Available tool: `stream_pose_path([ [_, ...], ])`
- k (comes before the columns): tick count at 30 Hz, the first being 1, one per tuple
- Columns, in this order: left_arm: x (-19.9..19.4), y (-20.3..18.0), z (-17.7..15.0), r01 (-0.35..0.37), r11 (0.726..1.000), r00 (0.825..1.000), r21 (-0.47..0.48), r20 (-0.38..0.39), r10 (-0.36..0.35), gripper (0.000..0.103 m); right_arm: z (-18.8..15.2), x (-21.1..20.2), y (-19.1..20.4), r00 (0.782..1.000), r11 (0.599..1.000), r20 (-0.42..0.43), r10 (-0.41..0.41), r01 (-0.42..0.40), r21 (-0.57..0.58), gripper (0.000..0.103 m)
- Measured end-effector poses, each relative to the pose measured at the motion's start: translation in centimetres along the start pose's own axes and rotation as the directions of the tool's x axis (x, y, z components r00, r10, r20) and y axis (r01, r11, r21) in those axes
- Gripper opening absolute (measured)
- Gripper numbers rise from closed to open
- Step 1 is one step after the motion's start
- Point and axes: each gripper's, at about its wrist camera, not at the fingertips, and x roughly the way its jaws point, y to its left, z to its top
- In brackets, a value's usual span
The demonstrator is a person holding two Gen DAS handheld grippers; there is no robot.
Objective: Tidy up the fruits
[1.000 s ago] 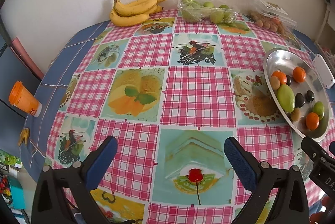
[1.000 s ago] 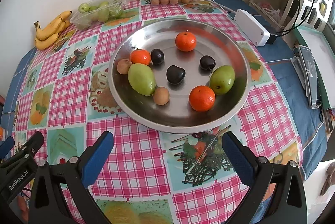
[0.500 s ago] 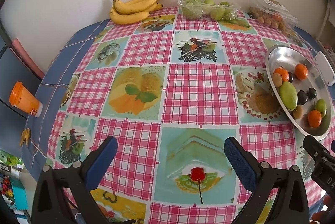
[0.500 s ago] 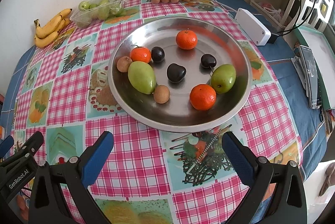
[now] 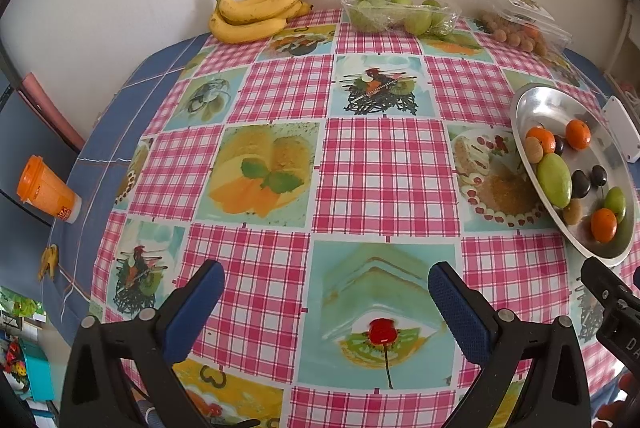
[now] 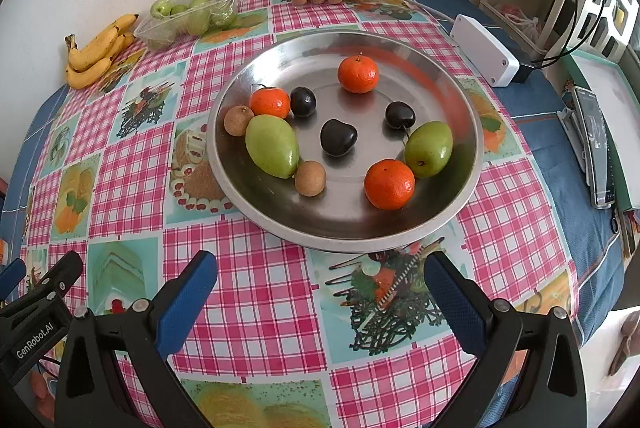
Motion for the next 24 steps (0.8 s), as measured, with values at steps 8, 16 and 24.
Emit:
stream_pose_path([
  [8, 0.07, -0.06, 0.07, -0.002, 1.000, 1.000, -0.002, -0.003, 0.002, 0.103, 0.02, 0.18, 0.09, 1.000, 1.000, -0.008, 0.001, -0.001, -0.005, 0.103],
  [16, 0.31, 0.17, 0.07, -0.002, 1.000, 1.000, -0.004, -0.016, 0.002, 0.103, 0.03, 0.31, 0.23, 1.000, 1.000, -0.014, 0.001, -0.001, -0.010, 0.103],
  [24, 0.38, 0.22, 0.08, -0.002, 1.000, 1.000, -0.007, -0.022, 0.002, 0.103, 0.03, 0.40, 0.27, 1.000, 1.000, -0.019, 0.000, 0.000, -0.012, 0.103],
])
